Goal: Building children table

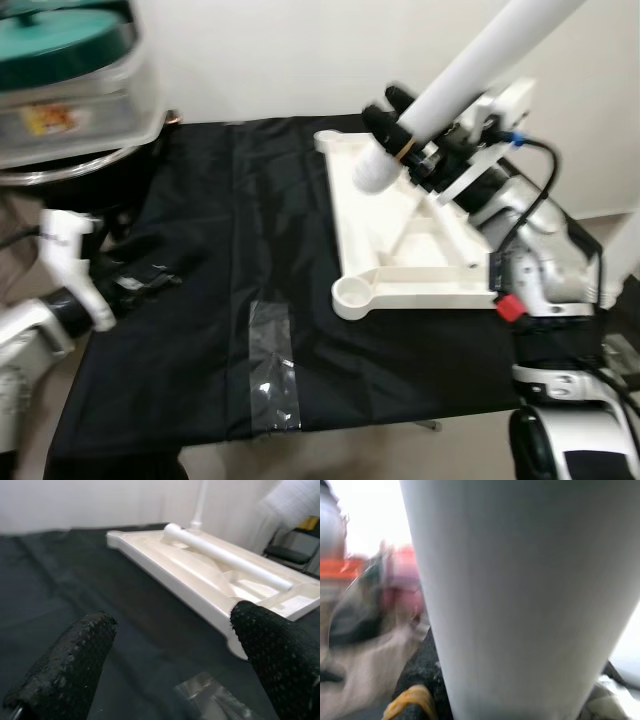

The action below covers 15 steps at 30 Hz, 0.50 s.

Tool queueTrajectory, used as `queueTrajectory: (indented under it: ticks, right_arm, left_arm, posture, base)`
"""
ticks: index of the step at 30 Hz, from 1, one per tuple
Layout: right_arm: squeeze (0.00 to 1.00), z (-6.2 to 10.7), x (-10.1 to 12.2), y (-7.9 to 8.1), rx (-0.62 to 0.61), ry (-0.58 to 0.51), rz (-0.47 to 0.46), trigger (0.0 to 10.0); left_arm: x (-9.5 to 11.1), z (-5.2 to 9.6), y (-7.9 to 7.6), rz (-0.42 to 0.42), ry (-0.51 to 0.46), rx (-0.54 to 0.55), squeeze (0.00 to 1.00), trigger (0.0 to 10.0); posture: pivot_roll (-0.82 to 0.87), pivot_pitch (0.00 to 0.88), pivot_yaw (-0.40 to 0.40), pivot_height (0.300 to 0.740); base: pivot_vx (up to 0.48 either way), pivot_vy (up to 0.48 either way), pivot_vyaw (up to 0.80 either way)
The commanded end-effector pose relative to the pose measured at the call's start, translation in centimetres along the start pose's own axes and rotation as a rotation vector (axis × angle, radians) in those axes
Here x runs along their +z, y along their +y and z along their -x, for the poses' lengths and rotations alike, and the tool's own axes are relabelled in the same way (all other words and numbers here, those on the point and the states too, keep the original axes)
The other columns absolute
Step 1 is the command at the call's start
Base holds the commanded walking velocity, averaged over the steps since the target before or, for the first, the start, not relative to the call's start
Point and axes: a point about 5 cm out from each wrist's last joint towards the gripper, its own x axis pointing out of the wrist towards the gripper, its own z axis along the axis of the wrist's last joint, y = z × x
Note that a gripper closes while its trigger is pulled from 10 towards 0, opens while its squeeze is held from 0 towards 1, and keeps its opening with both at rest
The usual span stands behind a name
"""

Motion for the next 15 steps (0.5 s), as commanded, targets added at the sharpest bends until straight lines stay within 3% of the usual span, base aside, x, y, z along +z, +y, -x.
queueTrajectory:
  ticks: [1,2,3,5,6,7,9,11,13,14,15]
  right_arm:
    - [0.00,0.4,-0.1,-1.1,-0.033,0.048,0.029,10.0]
    - [0.00,0.5,-0.3,-1.6,-0.018,0.076,0.048,10.0]
    - [0.00,0.5,-0.3,-1.6,-0.018,0.076,0.048,10.0]
    - [0.00,0.4,-0.2,-1.4,0.022,0.071,0.050,10.0]
    - [0.00,0.4,-0.2,-1.4,0.022,0.071,0.050,10.0]
    - [0.00,0.4,0.0,-0.8,0.097,0.062,0.030,10.0]
    - [0.00,0.4,0.0,-0.8,0.097,0.062,0.030,10.0]
    - [0.00,1.1,0.4,0.7,0.290,0.038,-0.036,10.0]
    - [0.00,1.1,0.4,0.7,0.290,0.038,-0.036,10.0]
    - [0.00,1.6,0.7,1.5,0.390,0.019,-0.078,10.0]
    - [0.00,1.6,0.7,1.5,0.390,0.019,-0.078,10.0]
  left_arm:
    - [-1.0,-0.5,-1.9,-0.024,0.012,-0.016,0.00,10.0]
    - [-2.4,-0.7,-4.9,-0.081,-0.005,-0.026,0.00,10.0]
    - [-2.4,-0.7,-4.9,-0.081,-0.005,-0.026,0.00,10.0]
    - [-3.0,-0.5,-6.4,-0.118,-0.012,-0.026,0.00,10.0]
    - [-3.0,-0.5,-6.4,-0.118,-0.012,-0.026,0.00,10.0]
    - [-3.1,-0.1,-7.0,-0.120,-0.012,0.000,0.00,10.0]
    - [-3.1,-0.1,-7.0,-0.120,-0.012,0.000,0.00,10.0]
    - [-3.6,1.3,-7.9,-0.094,-0.003,0.055,0.00,10.0]
    - [-3.6,1.3,-7.9,-0.094,-0.003,0.055,0.00,10.0]
    - [-4.1,2.0,-8.2,-0.085,0.004,0.084,0.00,10.0]
    - [-4.1,2.0,-8.2,-0.085,0.004,0.084,0.00,10.0]
  posture:
    - [0.00,0.202,-0.021,0.740]
    - [0.00,0.225,-0.023,0.740]
    - [0.00,0.225,-0.023,0.740]
    - [0.01,0.251,-0.024,0.740]
    - [0.01,0.251,-0.024,0.740]
    - [0.01,0.265,-0.022,0.740]
    - [0.01,0.265,-0.022,0.740]
    - [0.03,0.292,-0.019,0.740]
    - [0.03,0.292,-0.019,0.740]
    - [0.02,0.301,-0.015,0.740]
    - [0.02,0.301,-0.015,0.740]
  base:
    - [0.000,0.000,0.00]
    - [0.000,0.000,0.00]
    - [0.000,0.000,0.00]
    - [0.000,0.000,0.00]
    - [0.000,0.000,0.00]
    - [0.000,0.000,0.00]
    - [0.000,0.000,0.00]
    - [0.000,0.000,0.00]
    - [0.000,0.000,0.00]
    - [0.000,0.000,0.00]
    - [0.000,0.000,0.00]
